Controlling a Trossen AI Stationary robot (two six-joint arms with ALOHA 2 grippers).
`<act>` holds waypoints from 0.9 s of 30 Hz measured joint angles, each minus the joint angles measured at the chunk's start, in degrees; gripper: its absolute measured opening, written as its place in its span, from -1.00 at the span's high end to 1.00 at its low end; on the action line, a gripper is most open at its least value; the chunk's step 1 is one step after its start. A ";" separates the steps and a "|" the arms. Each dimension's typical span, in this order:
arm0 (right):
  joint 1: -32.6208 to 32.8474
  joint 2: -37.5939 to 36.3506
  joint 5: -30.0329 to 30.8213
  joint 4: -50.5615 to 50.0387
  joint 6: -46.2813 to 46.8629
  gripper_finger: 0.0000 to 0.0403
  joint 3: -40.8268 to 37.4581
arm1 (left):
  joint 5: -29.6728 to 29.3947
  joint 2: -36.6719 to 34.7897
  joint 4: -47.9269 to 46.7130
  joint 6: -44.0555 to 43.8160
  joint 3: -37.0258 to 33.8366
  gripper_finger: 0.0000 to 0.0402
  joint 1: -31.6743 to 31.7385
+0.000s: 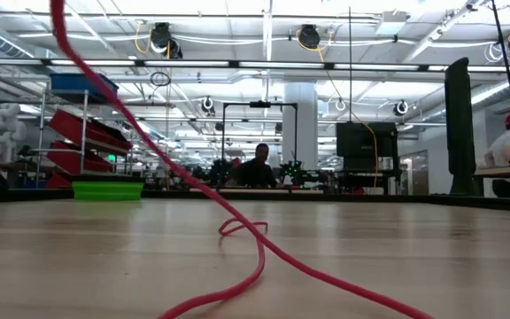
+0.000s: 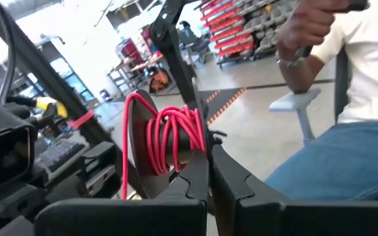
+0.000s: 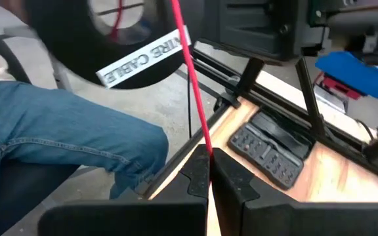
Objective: Coil cords
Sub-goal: Coil the red wire into the spool
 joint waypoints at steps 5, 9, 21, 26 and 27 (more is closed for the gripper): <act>-0.02 0.00 -0.99 1.85 -1.60 1.00 -0.02 | 4.44 0.00 0.38 -0.09 0.00 0.98 0.59; -0.02 0.07 -1.23 2.02 -1.64 1.00 -0.06 | 5.19 0.00 0.97 -0.15 0.00 0.98 0.59; -1.79 3.78 -7.46 7.57 -2.63 1.00 -0.74 | 5.57 0.00 2.96 0.04 -0.02 0.98 0.46; -1.74 3.78 -8.66 7.53 -2.38 1.00 -0.78 | 4.66 0.00 3.28 1.28 -0.02 0.98 0.40; -1.50 3.78 -8.62 7.53 -2.24 1.00 -0.78 | 3.61 0.00 3.45 2.19 -0.02 0.98 0.31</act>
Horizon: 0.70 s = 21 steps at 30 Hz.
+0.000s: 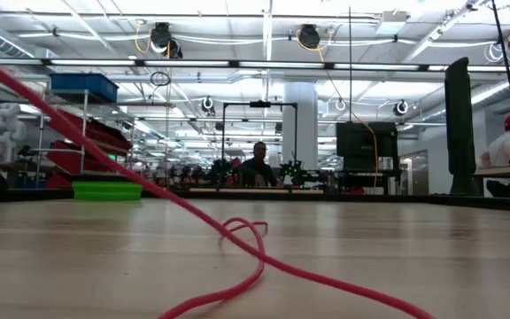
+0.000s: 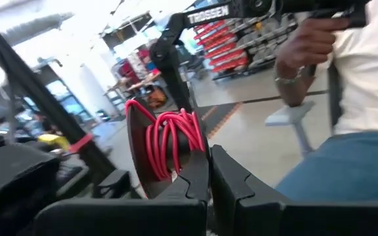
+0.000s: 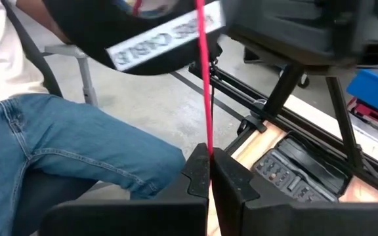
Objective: Coil cords
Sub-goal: Coil the red wire into the spool
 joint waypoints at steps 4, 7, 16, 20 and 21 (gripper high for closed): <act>0.43 0.00 0.01 0.05 1.05 1.00 -0.01 | -2.72 0.00 1.53 0.94 0.00 0.98 -0.12; 0.28 0.00 0.28 1.41 1.12 1.00 -0.01 | -2.32 0.00 2.85 3.40 0.00 0.98 -0.10; -1.86 -0.24 -1.39 3.73 -1.53 1.00 -0.10 | 6.32 0.00 3.76 0.56 0.00 0.98 1.88; -3.28 -0.05 -5.21 3.60 -1.34 1.00 -0.08 | 9.15 -0.13 3.72 -0.93 0.00 0.98 3.34; -3.63 -0.01 -6.06 3.56 -1.21 1.00 -0.07 | 9.16 -0.16 3.72 -1.01 0.00 0.98 3.74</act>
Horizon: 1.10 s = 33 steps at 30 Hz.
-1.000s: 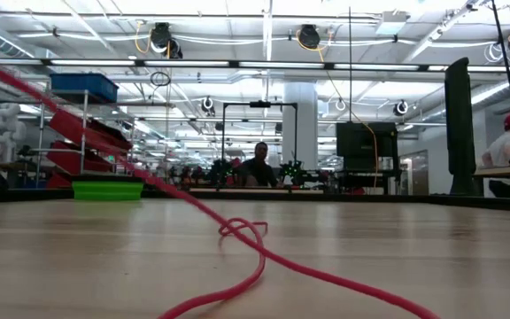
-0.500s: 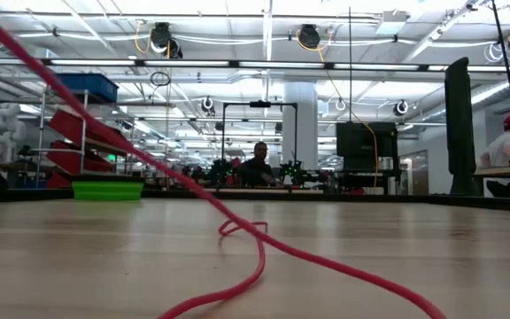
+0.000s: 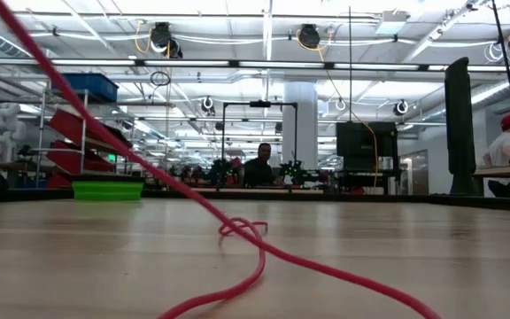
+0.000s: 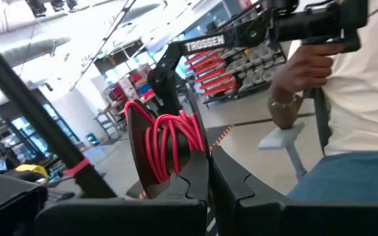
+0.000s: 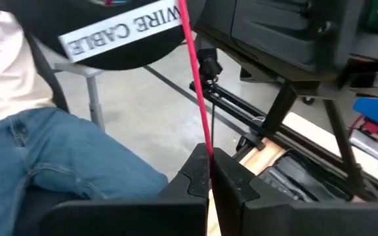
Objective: Coil cords
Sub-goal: Coil the red wire into the spool
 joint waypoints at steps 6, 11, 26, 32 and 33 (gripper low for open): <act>-1.42 -0.06 -3.05 -1.52 -0.34 1.00 0.07 | 1.28 -1.93 -2.14 -0.51 0.00 0.98 1.48; -4.19 -0.98 -3.11 -2.02 -1.96 1.00 0.07 | 4.62 -3.19 -2.32 -2.81 0.00 0.98 2.56; -7.27 -6.23 -0.65 -8.02 -4.19 1.00 -0.17 | 4.35 -5.95 -4.77 -4.07 0.21 0.98 6.68; -8.58 -6.33 -2.62 -11.20 -3.23 1.00 0.11 | 1.16 -10.16 -8.56 -4.72 0.13 0.98 10.05; -8.82 -6.33 -2.61 -11.56 -3.18 1.00 0.11 | -0.22 -11.05 -10.38 -4.71 0.12 0.98 10.30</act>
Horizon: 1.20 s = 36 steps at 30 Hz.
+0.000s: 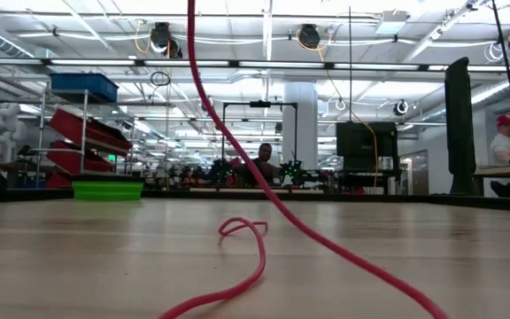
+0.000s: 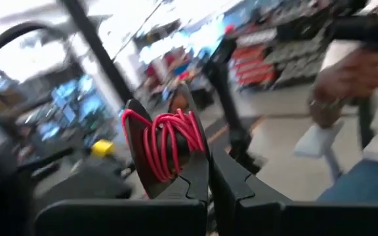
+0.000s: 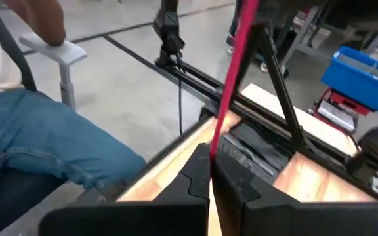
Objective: Coil cords
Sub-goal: Coil the red wire into the spool
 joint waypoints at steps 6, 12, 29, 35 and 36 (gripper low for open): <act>-1.94 -0.77 0.31 -3.15 0.01 1.00 -0.11 | -11.61 -5.34 -11.70 0.75 -0.03 0.98 0.70; -4.46 -2.65 0.63 -9.25 1.34 1.00 -0.15 | -19.84 -9.97 -21.65 -0.65 -0.03 0.98 0.79; -4.68 -3.71 4.20 -20.35 6.19 1.00 -0.36 | -44.49 -11.52 -33.71 -8.99 0.21 0.98 1.27; -4.82 -3.78 4.94 -20.66 6.98 1.00 -0.31 | -45.74 -11.44 -40.88 -13.45 0.14 0.98 1.28; -4.78 -3.79 4.79 -20.68 7.02 1.00 -0.31 | -45.88 -11.41 -41.11 -13.75 0.12 0.98 1.29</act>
